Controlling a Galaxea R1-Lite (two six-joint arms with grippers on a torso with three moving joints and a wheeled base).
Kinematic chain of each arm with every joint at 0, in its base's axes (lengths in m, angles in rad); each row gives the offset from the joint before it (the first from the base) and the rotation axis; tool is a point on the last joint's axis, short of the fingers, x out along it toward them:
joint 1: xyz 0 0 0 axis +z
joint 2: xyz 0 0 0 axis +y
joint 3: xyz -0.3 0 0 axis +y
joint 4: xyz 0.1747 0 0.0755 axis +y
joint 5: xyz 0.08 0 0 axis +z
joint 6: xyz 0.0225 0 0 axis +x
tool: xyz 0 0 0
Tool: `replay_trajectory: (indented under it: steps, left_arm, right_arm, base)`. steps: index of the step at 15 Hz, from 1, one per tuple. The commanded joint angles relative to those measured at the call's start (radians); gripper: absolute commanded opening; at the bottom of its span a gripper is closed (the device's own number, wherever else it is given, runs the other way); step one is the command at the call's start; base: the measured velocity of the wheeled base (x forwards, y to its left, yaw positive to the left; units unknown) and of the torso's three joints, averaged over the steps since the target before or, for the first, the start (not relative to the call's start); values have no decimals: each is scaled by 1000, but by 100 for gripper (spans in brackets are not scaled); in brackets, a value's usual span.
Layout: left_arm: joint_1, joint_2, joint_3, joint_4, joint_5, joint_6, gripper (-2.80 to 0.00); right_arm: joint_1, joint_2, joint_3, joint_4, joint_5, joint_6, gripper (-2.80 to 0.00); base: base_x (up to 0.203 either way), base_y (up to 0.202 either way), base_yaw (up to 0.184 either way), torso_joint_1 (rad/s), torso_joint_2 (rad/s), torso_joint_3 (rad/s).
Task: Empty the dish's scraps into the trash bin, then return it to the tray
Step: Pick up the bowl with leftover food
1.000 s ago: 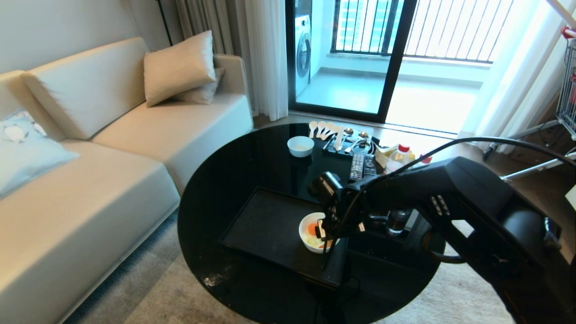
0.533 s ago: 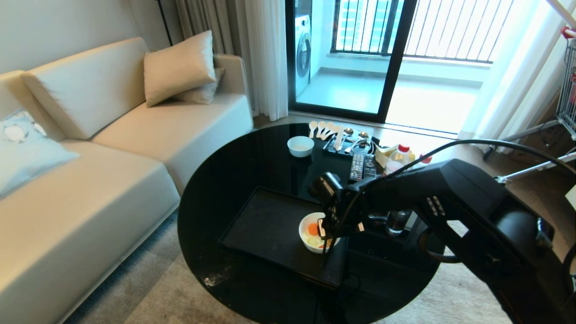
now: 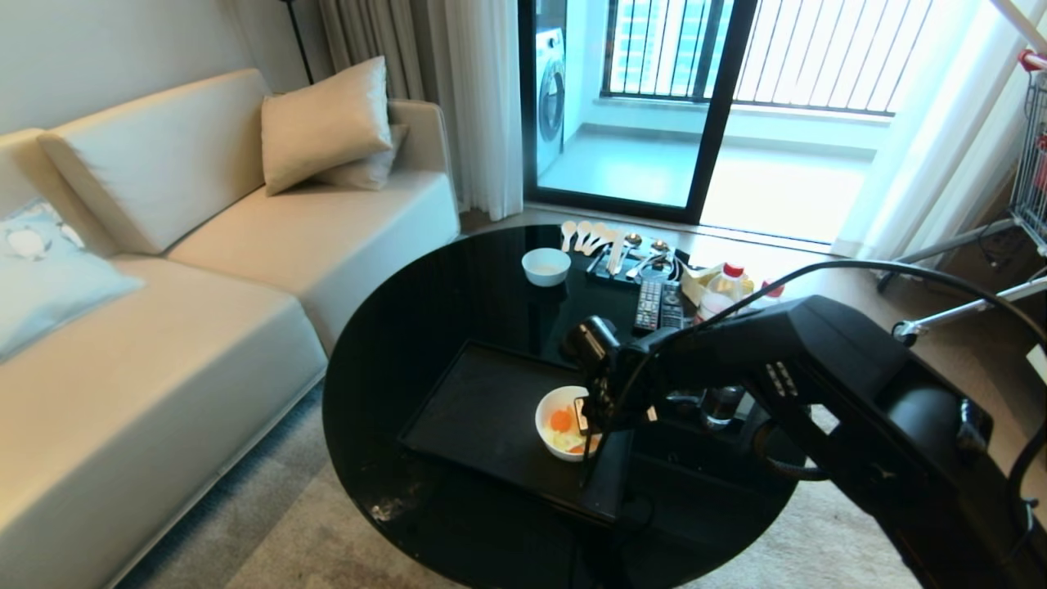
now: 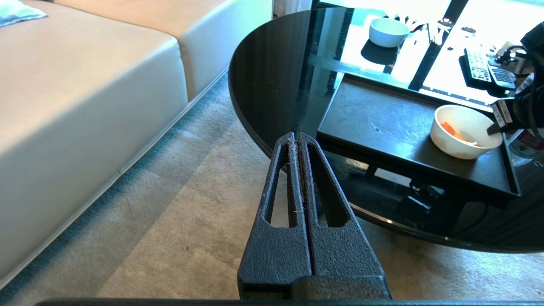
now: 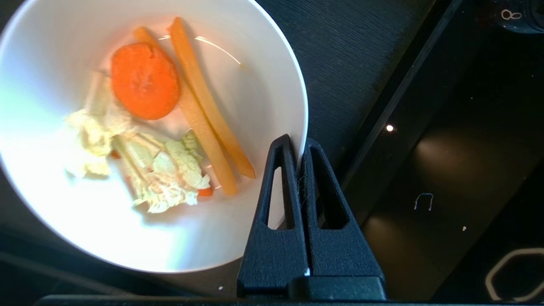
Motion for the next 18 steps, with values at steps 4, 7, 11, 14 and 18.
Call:
replay_trajectory:
  steps: [4, 7, 11, 14, 18]
  left_arm:
    - [0, 0, 0, 0, 1, -1, -280]
    - [0, 0, 0, 0, 1, -1, -280]
    - [0, 0, 0, 0, 1, -1, -280]
    - [0, 0, 0, 0, 1, -1, -280]
    - [0, 0, 0, 0, 1, -1, -280]
  right_arm:
    - [1, 27, 1, -5, -1, 6, -280]
    - [-1, 18, 1, -19, -1, 8, -280]
    - [-5, -35, 6, -11, 0, 83, -280]
    - [-17, -82, 12, 21, 0, 149, -280]
    - [-44, -122, 12, 59, 0, 226, -280]
  base:
    - [0, 0, 0, 0, 0, 0]
    - [0, 0, 0, 0, 0, 0]
    - [0, 0, 0, 0, 0, 0]
    - [0, 0, 0, 0, 0, 0]
    - [0, 0, 0, 0, 0, 0]
